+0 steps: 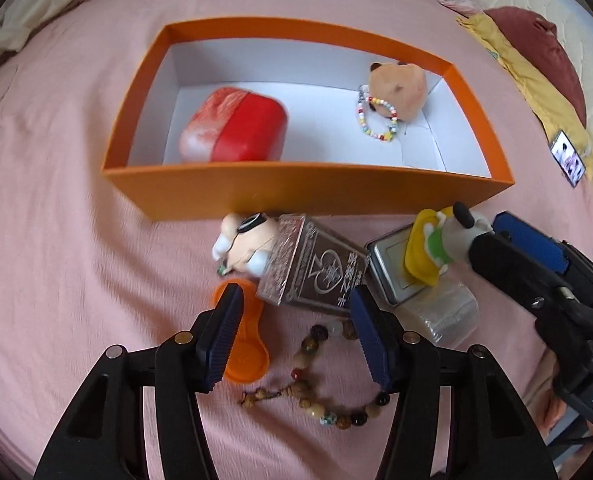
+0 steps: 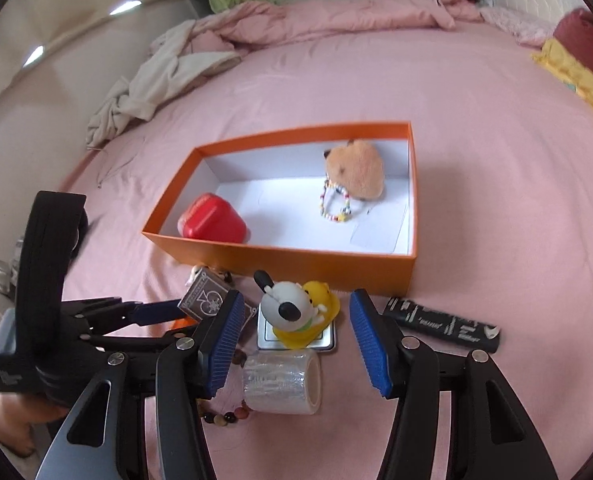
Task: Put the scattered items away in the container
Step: 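Grasp the brown card box with the left gripper while the right grasps the duck figurine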
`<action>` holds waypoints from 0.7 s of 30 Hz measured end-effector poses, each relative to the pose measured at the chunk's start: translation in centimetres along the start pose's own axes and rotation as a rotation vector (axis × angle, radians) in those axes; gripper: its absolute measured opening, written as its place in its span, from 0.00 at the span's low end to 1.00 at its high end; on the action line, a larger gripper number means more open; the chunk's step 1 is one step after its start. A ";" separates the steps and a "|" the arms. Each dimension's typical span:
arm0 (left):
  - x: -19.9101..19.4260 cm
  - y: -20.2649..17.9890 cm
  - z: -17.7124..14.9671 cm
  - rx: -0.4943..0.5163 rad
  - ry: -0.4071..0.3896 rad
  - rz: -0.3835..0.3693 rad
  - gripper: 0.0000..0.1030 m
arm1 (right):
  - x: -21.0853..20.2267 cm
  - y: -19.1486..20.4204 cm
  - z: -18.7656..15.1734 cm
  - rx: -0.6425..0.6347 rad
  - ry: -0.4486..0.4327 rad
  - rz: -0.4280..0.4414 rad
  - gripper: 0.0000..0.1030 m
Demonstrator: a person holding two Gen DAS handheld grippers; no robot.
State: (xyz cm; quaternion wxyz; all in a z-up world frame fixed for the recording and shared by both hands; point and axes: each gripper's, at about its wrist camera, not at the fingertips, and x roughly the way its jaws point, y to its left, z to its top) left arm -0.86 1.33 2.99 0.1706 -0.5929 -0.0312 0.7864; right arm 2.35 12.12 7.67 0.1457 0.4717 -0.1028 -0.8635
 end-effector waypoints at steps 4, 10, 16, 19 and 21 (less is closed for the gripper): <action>-0.3 -0.1 0.1 -0.018 -0.021 -0.077 0.55 | 0.5 -0.8 0.0 0.050 0.023 0.007 0.54; -0.1 -0.7 0.3 0.029 -0.019 -0.061 0.45 | 0.4 -1.7 0.2 0.103 0.024 0.020 0.54; 1.0 -0.3 1.0 0.001 -0.012 -0.083 0.30 | 1.2 -0.8 0.3 0.056 0.057 0.022 0.45; 1.3 0.4 1.0 -0.034 -0.004 -0.108 0.29 | 1.6 -0.1 0.2 0.016 0.067 0.007 0.36; 0.9 0.4 1.0 -0.030 -0.022 -0.104 0.24 | 1.6 0.0 0.2 0.008 0.065 0.004 0.36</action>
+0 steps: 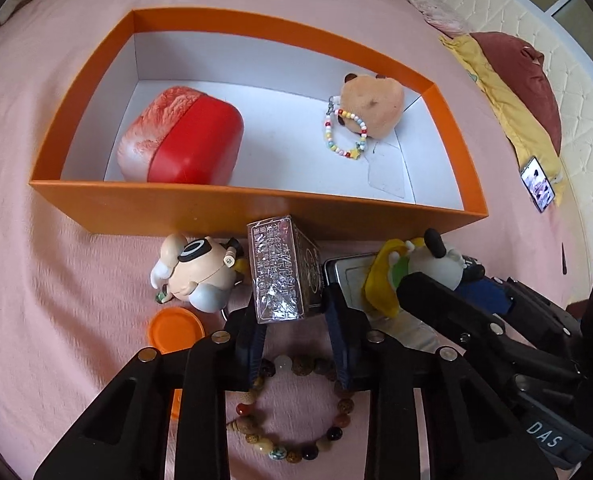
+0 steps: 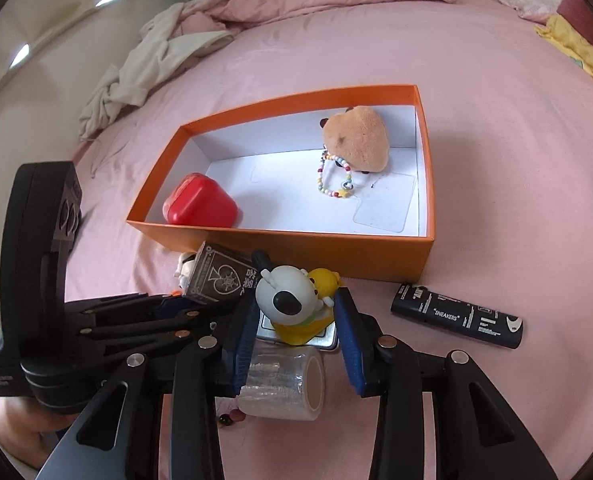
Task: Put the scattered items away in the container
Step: 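Grasp the brown card box with the left gripper while the right grasps the duck figurine, then lower the card box with the left gripper while the right lowers the duck figurine into the box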
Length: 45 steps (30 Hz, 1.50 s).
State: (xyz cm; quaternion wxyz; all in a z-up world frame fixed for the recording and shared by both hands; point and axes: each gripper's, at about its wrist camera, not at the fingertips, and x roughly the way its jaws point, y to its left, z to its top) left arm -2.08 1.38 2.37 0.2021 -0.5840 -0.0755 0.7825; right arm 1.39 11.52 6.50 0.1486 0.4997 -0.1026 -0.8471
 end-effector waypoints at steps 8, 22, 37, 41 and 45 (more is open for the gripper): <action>-1.3 0.1 0.3 0.005 -0.051 0.006 0.20 | -1.2 -1.4 0.1 0.085 -0.040 0.065 0.35; -6.9 1.6 2.4 -0.052 -0.308 -0.149 0.20 | -5.1 -4.3 1.9 0.261 -0.274 0.243 0.35; -5.4 1.5 5.7 -0.073 -0.365 -0.121 0.21 | -3.4 -4.2 4.1 0.254 -0.266 0.210 0.37; -5.8 1.2 5.5 -0.076 -0.393 -0.131 0.64 | -3.3 -5.2 3.4 0.329 -0.294 0.225 0.65; -6.8 1.8 5.1 -0.085 -0.422 -0.132 0.67 | -4.1 -5.5 3.5 0.333 -0.320 0.218 0.65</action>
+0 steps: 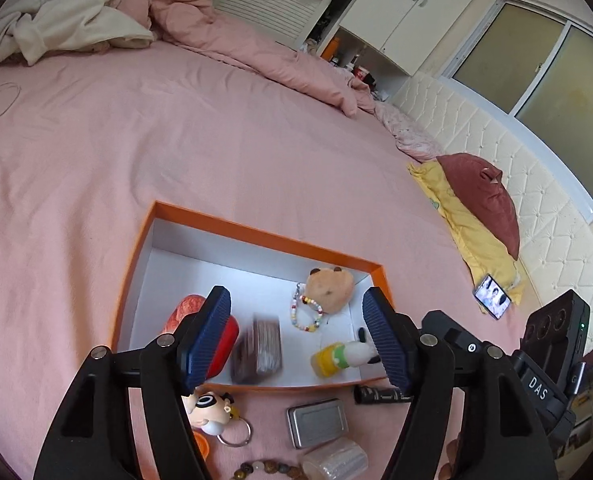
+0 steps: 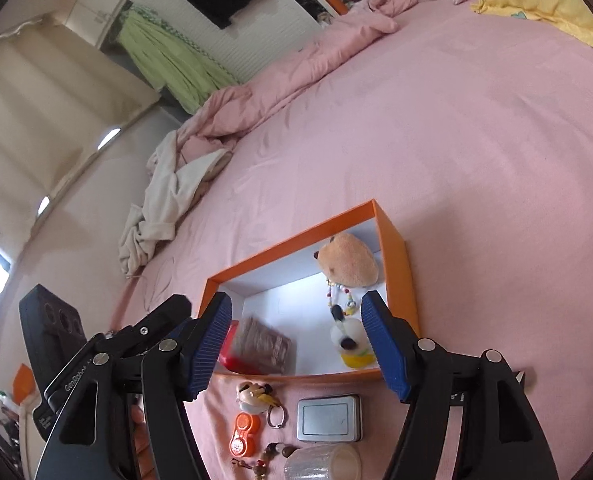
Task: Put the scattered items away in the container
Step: 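Lower the card box with the left gripper while the right lowers the duck figurine into the box, then grasp the clear tape roll with the right gripper while the left grasps the orange lid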
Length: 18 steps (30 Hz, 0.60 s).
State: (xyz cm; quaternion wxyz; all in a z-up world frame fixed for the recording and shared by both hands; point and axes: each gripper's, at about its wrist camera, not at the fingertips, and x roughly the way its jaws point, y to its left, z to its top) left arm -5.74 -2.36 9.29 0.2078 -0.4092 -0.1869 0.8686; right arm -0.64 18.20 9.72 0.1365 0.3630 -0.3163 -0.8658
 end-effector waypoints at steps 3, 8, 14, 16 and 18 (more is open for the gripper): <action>-0.1 1.3 -0.5 -0.048 0.059 0.023 0.67 | 0.0 0.0 -0.1 -0.005 0.008 -0.008 0.65; -1.6 3.0 -2.9 -0.062 0.229 0.101 0.67 | -0.5 0.7 -2.1 -0.083 0.074 -0.092 0.65; -3.4 1.9 -7.1 0.097 0.357 0.268 0.67 | -1.9 1.4 -7.1 -0.167 0.149 -0.171 0.65; -2.1 1.4 -8.4 0.133 0.420 0.310 0.67 | -1.9 1.4 -8.8 -0.180 0.189 -0.176 0.65; -0.5 1.4 -8.9 0.136 0.461 0.336 0.67 | -1.6 1.4 -10.1 -0.193 0.216 -0.180 0.65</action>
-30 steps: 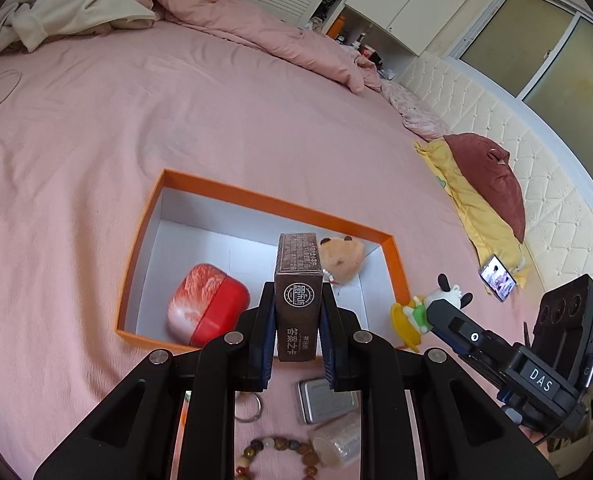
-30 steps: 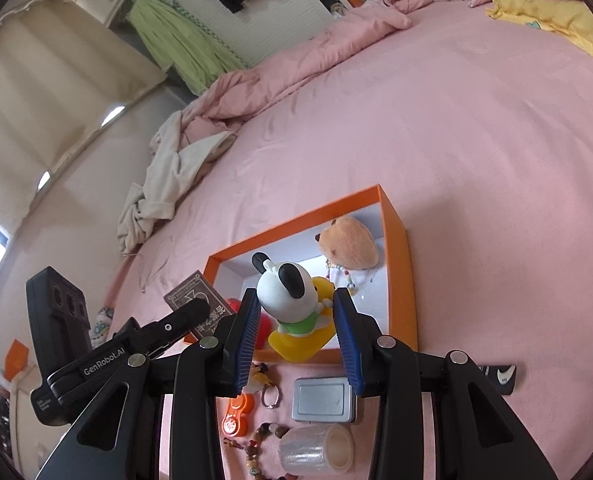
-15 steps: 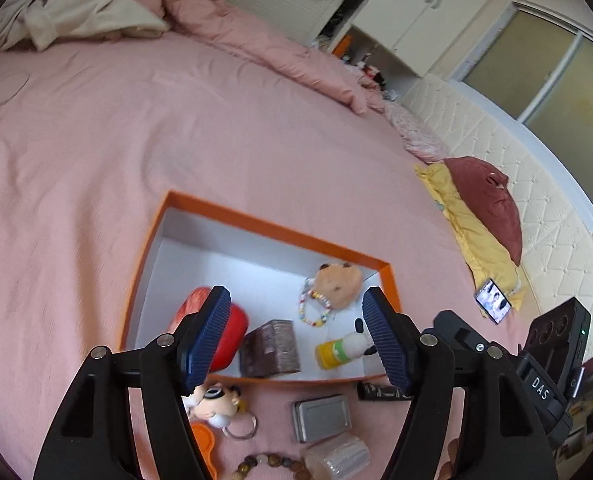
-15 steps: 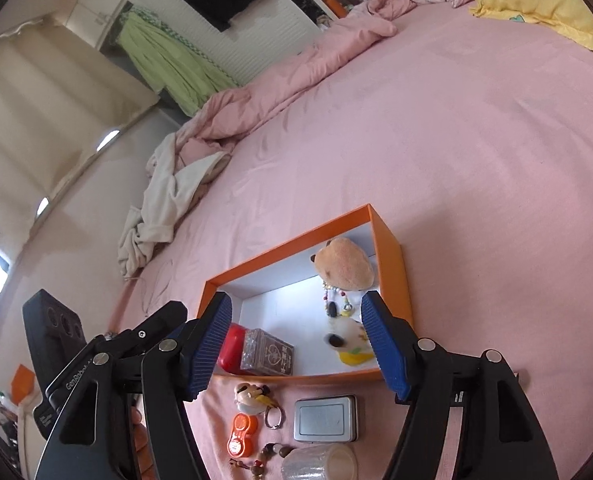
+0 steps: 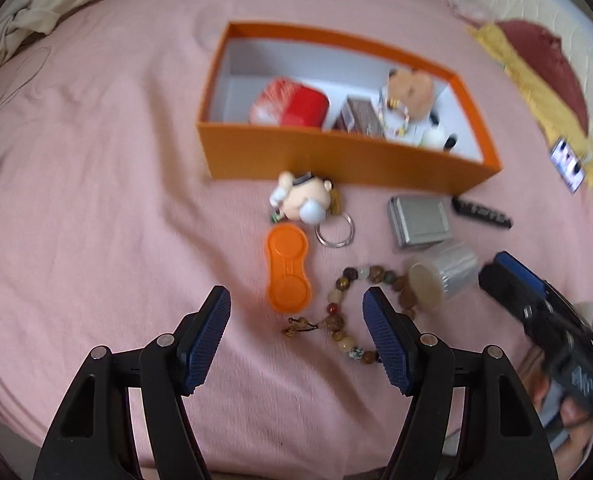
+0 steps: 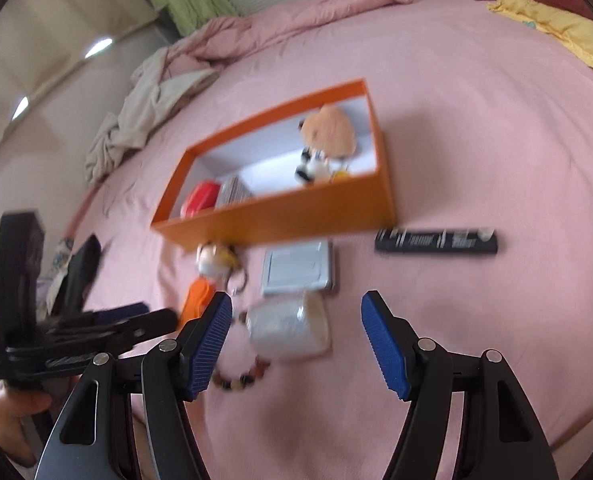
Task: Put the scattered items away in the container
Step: 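Grasp the clear tape roll with the right gripper while the left grasps the orange lid, then lower the orange lid into the box with the left while the right drops the tape roll in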
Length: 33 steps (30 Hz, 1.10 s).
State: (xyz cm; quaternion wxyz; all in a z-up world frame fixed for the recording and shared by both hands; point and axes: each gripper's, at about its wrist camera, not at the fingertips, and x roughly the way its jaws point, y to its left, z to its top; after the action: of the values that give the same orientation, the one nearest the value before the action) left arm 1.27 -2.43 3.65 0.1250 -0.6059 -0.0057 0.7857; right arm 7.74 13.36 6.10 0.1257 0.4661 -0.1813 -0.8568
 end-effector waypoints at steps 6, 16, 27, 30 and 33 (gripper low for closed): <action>3.3 0.5 0.6 -0.052 0.057 0.034 0.53 | 1.6 0.6 -1.1 -0.047 0.042 -0.050 0.65; 0.1 0.5 -0.1 -0.074 -0.039 -0.107 0.28 | 2.0 0.3 -1.2 -0.036 0.059 -0.005 0.44; -3.9 2.1 0.9 -0.134 -0.216 -0.338 0.28 | -1.0 -0.4 0.4 0.050 -0.059 0.113 0.42; -4.6 1.7 2.3 -0.131 -0.249 -0.324 0.28 | -1.7 -0.4 1.8 0.059 -0.089 0.135 0.42; -5.0 0.9 4.1 -0.102 -0.261 -0.318 0.28 | -2.2 -0.1 4.5 0.055 -0.131 0.146 0.42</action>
State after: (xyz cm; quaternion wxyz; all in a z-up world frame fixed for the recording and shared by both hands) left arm -1.64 -3.70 9.39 0.2149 -0.4959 -0.1574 0.8265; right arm 5.12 15.18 9.97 0.1631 0.3980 -0.2460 -0.8686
